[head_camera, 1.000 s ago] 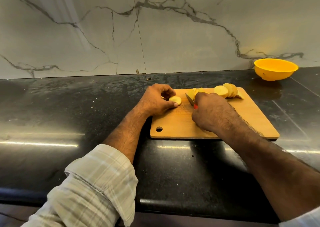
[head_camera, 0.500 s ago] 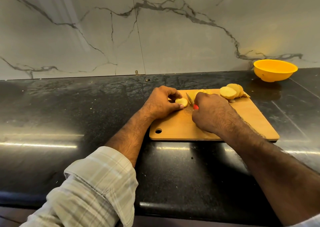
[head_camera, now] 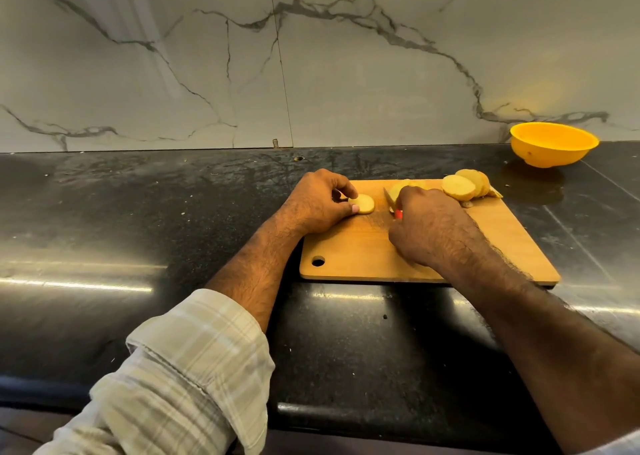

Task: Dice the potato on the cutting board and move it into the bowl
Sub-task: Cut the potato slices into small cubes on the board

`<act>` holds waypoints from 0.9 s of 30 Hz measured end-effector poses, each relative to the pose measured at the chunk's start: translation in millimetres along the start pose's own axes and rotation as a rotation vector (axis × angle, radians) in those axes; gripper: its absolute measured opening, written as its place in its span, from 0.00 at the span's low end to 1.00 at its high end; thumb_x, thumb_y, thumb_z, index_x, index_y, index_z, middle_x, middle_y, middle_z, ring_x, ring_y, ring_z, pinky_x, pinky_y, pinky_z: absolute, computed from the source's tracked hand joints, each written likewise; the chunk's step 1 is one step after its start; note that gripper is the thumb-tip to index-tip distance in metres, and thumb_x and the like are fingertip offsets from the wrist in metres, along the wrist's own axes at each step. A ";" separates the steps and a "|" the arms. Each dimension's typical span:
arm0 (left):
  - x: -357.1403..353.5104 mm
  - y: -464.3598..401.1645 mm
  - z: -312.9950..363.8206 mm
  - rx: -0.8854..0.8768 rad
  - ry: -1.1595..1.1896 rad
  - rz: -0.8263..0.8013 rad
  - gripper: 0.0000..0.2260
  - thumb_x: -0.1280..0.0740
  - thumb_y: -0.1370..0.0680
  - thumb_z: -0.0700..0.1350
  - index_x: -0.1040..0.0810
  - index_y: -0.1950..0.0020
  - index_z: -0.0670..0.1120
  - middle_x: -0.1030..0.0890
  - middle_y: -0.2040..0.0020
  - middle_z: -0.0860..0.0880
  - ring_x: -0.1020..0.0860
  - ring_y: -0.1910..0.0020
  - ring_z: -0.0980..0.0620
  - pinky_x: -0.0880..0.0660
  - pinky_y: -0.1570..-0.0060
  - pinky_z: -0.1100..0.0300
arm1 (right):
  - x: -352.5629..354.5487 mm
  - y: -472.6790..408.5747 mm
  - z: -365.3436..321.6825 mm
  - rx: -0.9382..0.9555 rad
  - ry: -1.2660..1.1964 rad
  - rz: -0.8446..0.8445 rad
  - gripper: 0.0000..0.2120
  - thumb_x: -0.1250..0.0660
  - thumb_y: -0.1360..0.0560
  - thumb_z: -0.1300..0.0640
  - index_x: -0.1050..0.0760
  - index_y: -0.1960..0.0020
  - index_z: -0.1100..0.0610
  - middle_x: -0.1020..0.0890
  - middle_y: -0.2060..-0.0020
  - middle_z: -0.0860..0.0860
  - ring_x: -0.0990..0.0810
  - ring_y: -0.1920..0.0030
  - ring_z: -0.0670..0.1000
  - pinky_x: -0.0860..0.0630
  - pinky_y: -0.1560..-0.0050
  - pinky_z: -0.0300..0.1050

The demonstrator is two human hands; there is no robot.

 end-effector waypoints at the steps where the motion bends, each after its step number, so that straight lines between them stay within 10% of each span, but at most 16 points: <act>1: 0.9 0.4 -0.6 0.005 -0.001 -0.002 0.11 0.22 0.23 0.50 0.14 0.42 0.52 0.18 0.48 0.56 0.20 0.46 0.57 0.25 0.47 0.61 | 1.3 0.2 0.6 -0.005 0.010 0.011 0.20 0.32 0.20 0.53 0.28 0.30 0.54 0.21 0.38 0.55 0.23 0.47 0.54 0.20 0.48 0.51; 12: -1.1 -1.8 -1.3 0.039 -0.112 0.033 0.17 0.22 0.31 0.66 0.16 0.46 0.60 0.18 0.52 0.62 0.21 0.51 0.60 0.26 0.36 0.38 | -4.4 1.9 -11.2 0.071 -0.056 0.039 0.19 0.32 0.19 0.52 0.27 0.30 0.50 0.21 0.39 0.54 0.24 0.48 0.52 0.19 0.51 0.49; 21: 4.1 -0.1 -1.4 0.011 -0.034 -0.046 0.18 0.23 0.23 0.51 0.16 0.35 0.50 0.17 0.47 0.54 0.22 0.55 0.60 0.23 0.52 0.63 | -8.4 2.8 -18.2 0.087 -0.025 -0.009 0.21 0.33 0.18 0.51 0.28 0.26 0.50 0.22 0.33 0.54 0.22 0.39 0.54 0.23 0.50 0.47; 27: -1.6 -5.6 -7.3 0.047 -0.036 -0.058 0.17 0.23 0.23 0.51 0.16 0.35 0.52 0.19 0.49 0.58 0.21 0.50 0.58 0.23 0.35 0.42 | -11.4 1.8 -19.3 0.081 -0.001 -0.026 0.21 0.34 0.18 0.51 0.28 0.26 0.50 0.23 0.33 0.54 0.23 0.37 0.55 0.23 0.47 0.48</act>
Point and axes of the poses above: each hand's wrist, its own y-axis away from the middle knuckle, its own x-axis out of the back of the hand, z = x × y, the point moved 5 cm from there along -y, towards the middle knuckle
